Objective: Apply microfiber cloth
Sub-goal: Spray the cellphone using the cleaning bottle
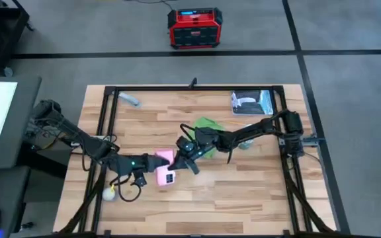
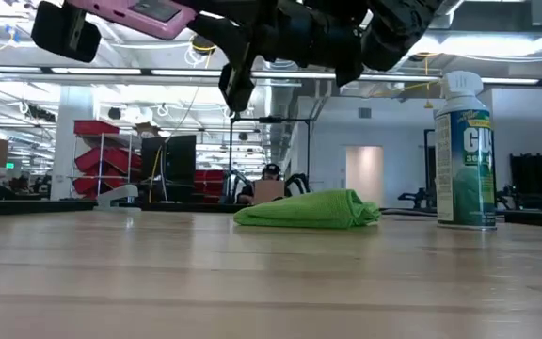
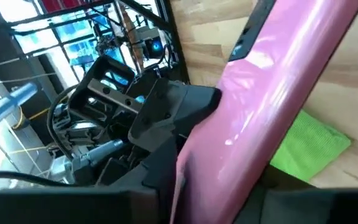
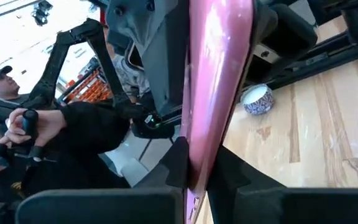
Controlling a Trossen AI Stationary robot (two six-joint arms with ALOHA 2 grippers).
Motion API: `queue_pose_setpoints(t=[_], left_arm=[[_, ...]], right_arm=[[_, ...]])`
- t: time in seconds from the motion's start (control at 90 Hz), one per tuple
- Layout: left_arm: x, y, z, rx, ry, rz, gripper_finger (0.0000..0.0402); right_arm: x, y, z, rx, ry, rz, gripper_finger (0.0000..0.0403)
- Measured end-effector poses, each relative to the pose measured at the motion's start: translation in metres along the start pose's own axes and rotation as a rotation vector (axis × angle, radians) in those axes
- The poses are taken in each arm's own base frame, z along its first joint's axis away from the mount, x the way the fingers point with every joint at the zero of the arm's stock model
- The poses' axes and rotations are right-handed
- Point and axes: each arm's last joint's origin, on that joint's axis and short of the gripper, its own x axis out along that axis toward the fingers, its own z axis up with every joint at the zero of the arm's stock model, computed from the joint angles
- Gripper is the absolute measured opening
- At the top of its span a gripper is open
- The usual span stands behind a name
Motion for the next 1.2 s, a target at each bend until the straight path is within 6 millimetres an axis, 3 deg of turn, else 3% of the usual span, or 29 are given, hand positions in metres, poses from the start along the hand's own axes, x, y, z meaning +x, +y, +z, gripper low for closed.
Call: queue_pose_setpoints(t=[0.478,0.833,1.2], left_arm=[[-0.003,0.001,-0.005,-0.074,0.087,0.004,0.0114],[-0.03,0.005,-0.025,-0.274,0.083,0.026,0.0115],[-0.054,0.003,-0.045,-0.4,0.162,0.044,0.0114]], right_arm=[[-0.003,-0.007,-0.001,0.007,0.027,-0.042,0.0015],[-0.007,-0.013,0.007,0.007,0.0,-0.057,0.0015],[-0.005,-0.014,-0.006,0.021,0.073,-0.069,0.0015]])
